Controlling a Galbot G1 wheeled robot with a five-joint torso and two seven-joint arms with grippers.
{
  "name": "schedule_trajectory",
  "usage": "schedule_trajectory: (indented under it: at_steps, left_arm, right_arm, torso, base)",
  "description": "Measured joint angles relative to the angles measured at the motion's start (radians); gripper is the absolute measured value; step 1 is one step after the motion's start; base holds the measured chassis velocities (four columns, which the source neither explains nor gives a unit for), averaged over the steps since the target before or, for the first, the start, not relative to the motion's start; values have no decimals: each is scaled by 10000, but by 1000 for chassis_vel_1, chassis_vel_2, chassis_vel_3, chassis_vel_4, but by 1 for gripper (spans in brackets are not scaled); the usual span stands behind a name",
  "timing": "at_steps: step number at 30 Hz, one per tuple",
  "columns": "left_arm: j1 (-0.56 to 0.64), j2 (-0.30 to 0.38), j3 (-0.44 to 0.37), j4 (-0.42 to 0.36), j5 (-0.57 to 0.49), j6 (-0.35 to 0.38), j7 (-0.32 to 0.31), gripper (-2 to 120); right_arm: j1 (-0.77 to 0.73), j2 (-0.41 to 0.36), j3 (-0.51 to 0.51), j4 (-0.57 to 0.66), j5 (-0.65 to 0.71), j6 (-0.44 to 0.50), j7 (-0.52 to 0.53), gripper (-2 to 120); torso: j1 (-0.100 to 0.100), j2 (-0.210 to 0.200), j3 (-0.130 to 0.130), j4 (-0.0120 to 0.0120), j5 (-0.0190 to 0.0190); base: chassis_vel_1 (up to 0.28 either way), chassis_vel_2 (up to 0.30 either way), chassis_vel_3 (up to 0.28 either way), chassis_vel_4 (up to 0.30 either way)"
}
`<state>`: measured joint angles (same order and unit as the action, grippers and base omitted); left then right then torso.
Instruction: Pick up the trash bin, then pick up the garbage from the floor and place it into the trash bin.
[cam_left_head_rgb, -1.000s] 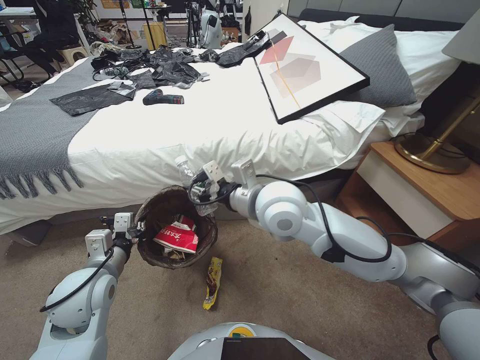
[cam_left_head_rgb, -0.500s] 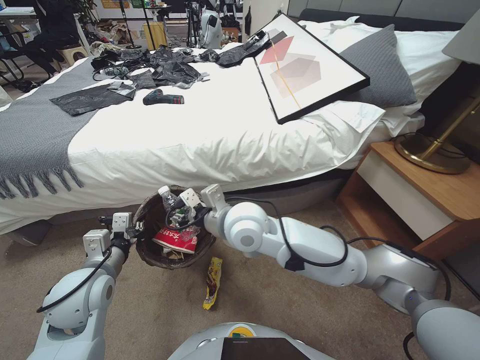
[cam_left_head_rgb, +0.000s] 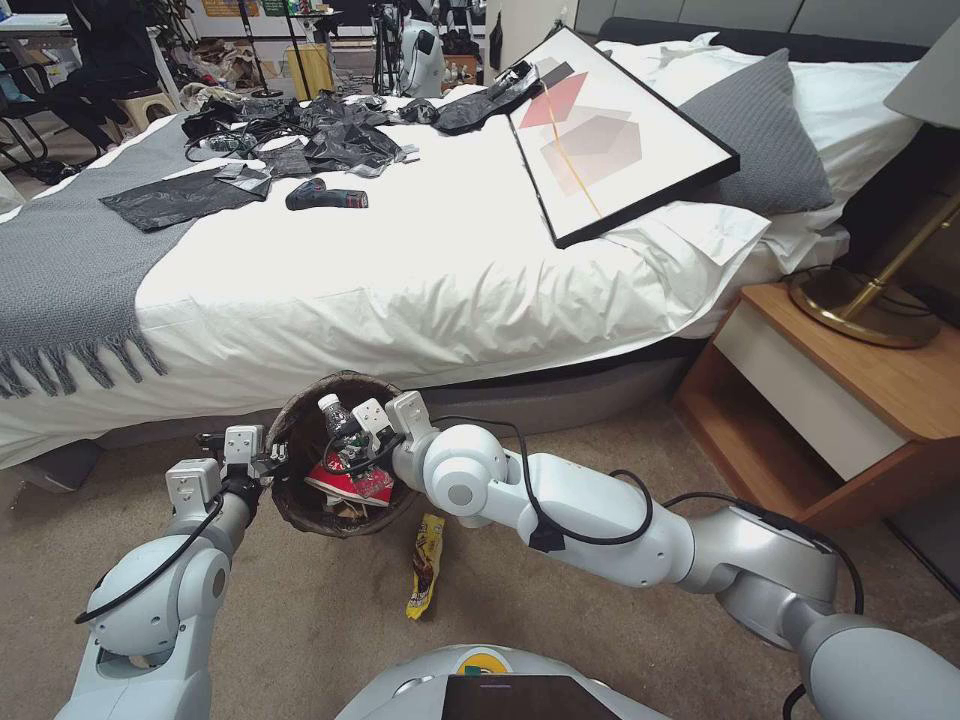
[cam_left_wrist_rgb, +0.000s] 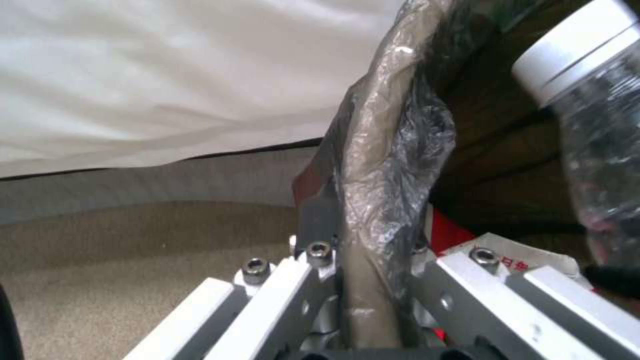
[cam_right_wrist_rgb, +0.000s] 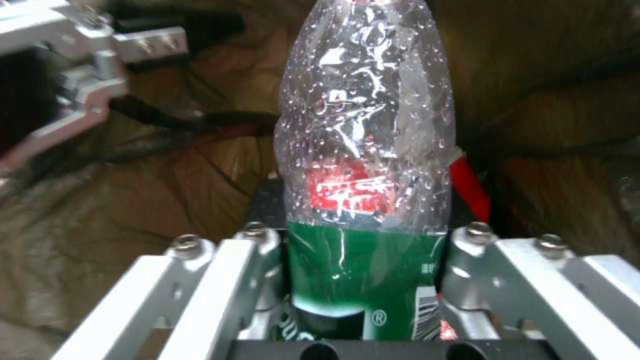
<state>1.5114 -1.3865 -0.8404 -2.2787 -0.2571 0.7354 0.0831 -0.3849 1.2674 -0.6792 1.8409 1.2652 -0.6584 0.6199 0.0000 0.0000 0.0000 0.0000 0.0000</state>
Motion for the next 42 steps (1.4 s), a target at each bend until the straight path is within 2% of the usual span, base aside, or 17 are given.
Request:
schedule_trajectory:
  at_steps: [3,4,7,8,12,13,15,17,18,29,33,37,39,40,42]
  left_arm:
    - [18,-18,0,9,-4,0,4,0]
    - [18,-18,0,9,-4,0,4,0]
    - [63,-29,-33,17,-20,0,15,0]
    - [63,-29,-33,17,-20,0,15,0]
    - [53,-48,-46,48,-33,0,18,0]
    - [53,-48,-46,48,-33,0,18,0]
    - [30,-71,-22,66,-31,0,19,0]
    - [28,-79,-15,72,-29,0,18,0]
    - [27,-89,-9,75,-27,0,21,0]
    - [25,-90,-18,116,-27,0,31,0]
    - [38,-80,-18,117,-70,0,24,0]
    - [46,-60,-21,84,-98,0,18,0]
    - [48,-29,-25,81,-99,0,16,0]
    - [48,-29,-25,81,-99,0,16,0]
    - [44,-18,-18,79,-98,0,6,0]
  right_arm:
    - [-57,120,26,-267,-120,0,46,46]
    - [-57,120,26,-267,-120,0,46,46]
    - [-60,170,70,-368,-155,27,60,62]
    - [-60,170,70,-368,-155,27,60,62]
    - [-51,202,87,-366,-141,57,114,79]
    - [-51,202,87,-366,-141,57,114,79]
    - [-9,232,106,-351,-121,85,157,91]
    - [15,236,110,-348,-107,87,168,93]
    - [67,238,113,-341,-87,90,173,98]
    - [212,281,160,-302,-40,134,174,100]
    - [340,179,457,5,-86,123,257,100]
    - [421,-151,1128,448,-121,109,347,100]
    - [447,-604,1870,957,-251,88,466,100]
    - [447,-604,1870,957,-251,88,466,100]
    - [446,-1128,2372,1331,-566,185,545,100]
  torso:
    - [0,0,0,0,0]
    - [0,0,0,0,0]
    - [0,0,0,0,0]
    - [0,0,0,0,0]
    - [0,0,0,0,0]
    - [0,0,0,0,0]
    - [0,0,0,0,0]
    - [0,0,0,0,0]
    - [0,0,0,0,0]
    - [0,0,0,0,0]
    - [0,0,0,2,0]
    - [0,0,0,1,1]
    - [0,1,0,0,2]
    - [0,1,0,0,2]
    - [0,0,0,1,3]
  base:
    - [0,0,0,0]
    - [0,0,0,0]
    - [0,0,0,0]
    - [0,0,0,0]
    - [0,0,0,0]
    - [0,0,0,0]
    - [0,0,0,0]
    - [0,0,0,0]
    - [0,0,0,0]
    - [0,0,0,0]
    - [0,0,0,0]
    - [0,0,0,0]
    - [0,0,0,0]
    - [0,0,0,0]
    - [0,0,0,0]
